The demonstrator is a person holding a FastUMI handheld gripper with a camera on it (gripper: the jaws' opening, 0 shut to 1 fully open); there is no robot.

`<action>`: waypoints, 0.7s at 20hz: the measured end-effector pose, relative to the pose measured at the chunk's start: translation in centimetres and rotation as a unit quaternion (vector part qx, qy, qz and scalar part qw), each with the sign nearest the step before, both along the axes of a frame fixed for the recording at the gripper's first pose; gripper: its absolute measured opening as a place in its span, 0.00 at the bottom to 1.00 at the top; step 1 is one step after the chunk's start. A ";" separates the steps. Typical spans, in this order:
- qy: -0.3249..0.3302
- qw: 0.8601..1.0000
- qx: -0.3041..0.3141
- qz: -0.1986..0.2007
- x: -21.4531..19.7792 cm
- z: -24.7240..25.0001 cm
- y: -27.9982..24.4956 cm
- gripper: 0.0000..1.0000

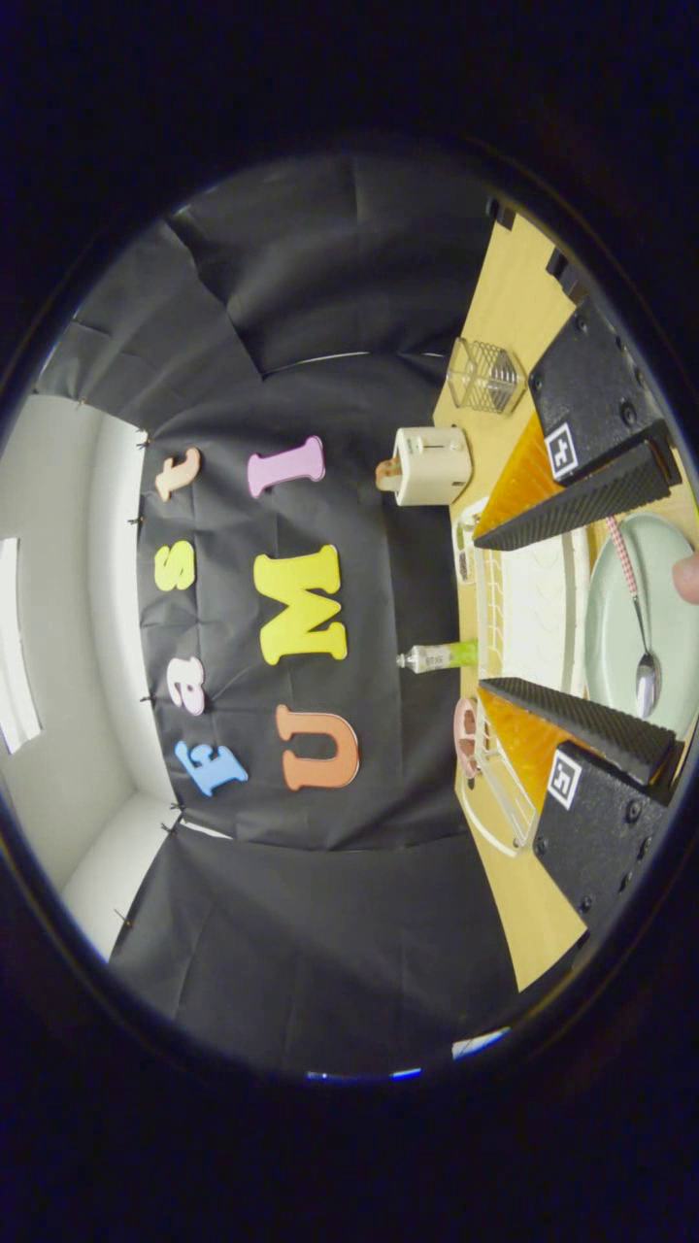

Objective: Take the plate from the dish rack, then take the spoon from the basket and place it into the plate.

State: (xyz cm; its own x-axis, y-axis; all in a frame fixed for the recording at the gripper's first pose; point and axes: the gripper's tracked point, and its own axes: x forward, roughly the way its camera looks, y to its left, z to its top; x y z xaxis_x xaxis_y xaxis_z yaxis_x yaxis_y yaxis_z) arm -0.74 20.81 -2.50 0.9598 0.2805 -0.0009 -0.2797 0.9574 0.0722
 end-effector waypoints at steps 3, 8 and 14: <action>-0.015 1.000 -0.008 0.001 -0.5 1.0 -0.2 0.92; -0.026 0.999 -0.019 -0.017 -1.3 2.5 -1.6 1.00; -0.056 0.996 -0.043 -0.059 -2.5 4.1 -2.4 1.00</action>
State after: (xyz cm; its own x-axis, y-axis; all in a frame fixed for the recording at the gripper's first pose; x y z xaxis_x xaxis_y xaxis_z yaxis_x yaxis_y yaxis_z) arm -3.19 18.45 1.57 0.9816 0.1688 0.0890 -0.1661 0.9854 -0.0362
